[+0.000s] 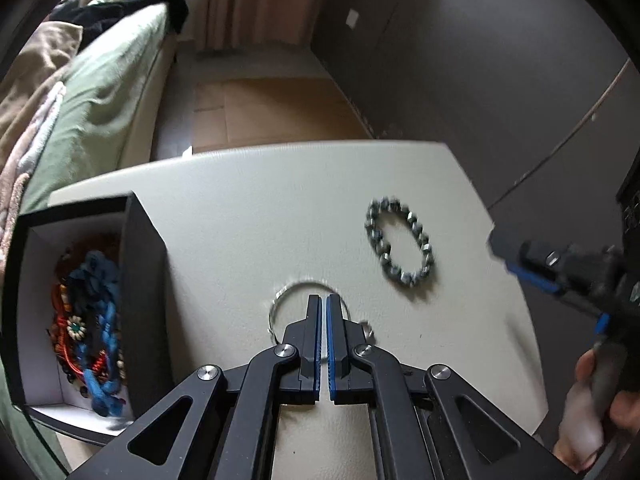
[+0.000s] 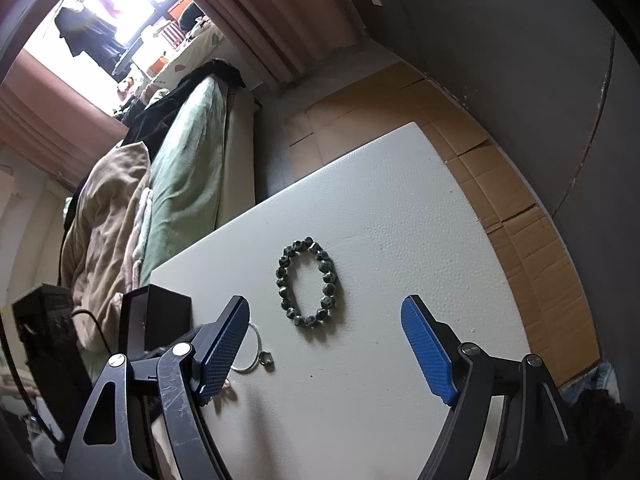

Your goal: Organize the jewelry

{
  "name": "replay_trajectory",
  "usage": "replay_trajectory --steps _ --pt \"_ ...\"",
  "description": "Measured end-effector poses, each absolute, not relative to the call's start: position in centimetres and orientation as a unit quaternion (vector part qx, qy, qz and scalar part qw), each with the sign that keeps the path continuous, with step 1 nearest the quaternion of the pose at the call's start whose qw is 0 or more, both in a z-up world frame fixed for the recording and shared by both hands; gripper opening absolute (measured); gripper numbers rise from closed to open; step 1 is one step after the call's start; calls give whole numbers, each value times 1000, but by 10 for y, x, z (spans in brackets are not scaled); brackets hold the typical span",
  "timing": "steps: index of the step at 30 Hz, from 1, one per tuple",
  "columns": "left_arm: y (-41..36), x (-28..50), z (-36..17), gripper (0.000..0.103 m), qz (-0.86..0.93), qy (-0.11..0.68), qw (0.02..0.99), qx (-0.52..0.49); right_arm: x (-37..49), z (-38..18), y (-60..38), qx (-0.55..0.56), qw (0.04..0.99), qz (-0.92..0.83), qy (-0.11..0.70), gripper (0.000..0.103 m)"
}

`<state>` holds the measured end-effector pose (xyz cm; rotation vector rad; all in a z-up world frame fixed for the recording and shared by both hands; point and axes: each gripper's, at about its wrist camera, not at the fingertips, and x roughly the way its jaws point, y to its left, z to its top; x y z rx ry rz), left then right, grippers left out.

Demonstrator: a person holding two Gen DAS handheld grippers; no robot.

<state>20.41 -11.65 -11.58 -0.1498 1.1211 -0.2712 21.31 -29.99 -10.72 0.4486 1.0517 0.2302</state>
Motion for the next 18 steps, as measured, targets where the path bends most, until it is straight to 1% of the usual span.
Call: replay_trajectory --steps 2,3,5,7,8,9,15,17,18 --pt "-117 204 -118 3 -130 536 831 -71 212 -106 -303 214 835 107 495 79" --pt "-116 205 -119 6 -129 536 830 -76 212 -106 -305 214 836 107 494 79" --pt "-112 205 -117 18 -125 535 831 -88 210 -104 -308 216 836 107 492 79" --pt "-108 205 -115 47 -118 533 832 -97 209 -103 -310 218 837 107 491 79" --pt "-108 204 -114 51 -117 533 832 -99 208 -102 -311 219 837 108 490 79" --pt "-109 204 -114 52 -120 534 831 -102 207 -101 -312 220 837 109 490 79" --pt "-113 204 -118 52 -97 544 829 -83 200 -94 -316 217 840 115 483 79" --pt "-116 204 -121 49 -81 548 830 -67 198 -93 -319 216 841 114 483 79" --pt "-117 205 -123 42 -69 551 830 -58 197 -93 -320 216 841 113 483 79"
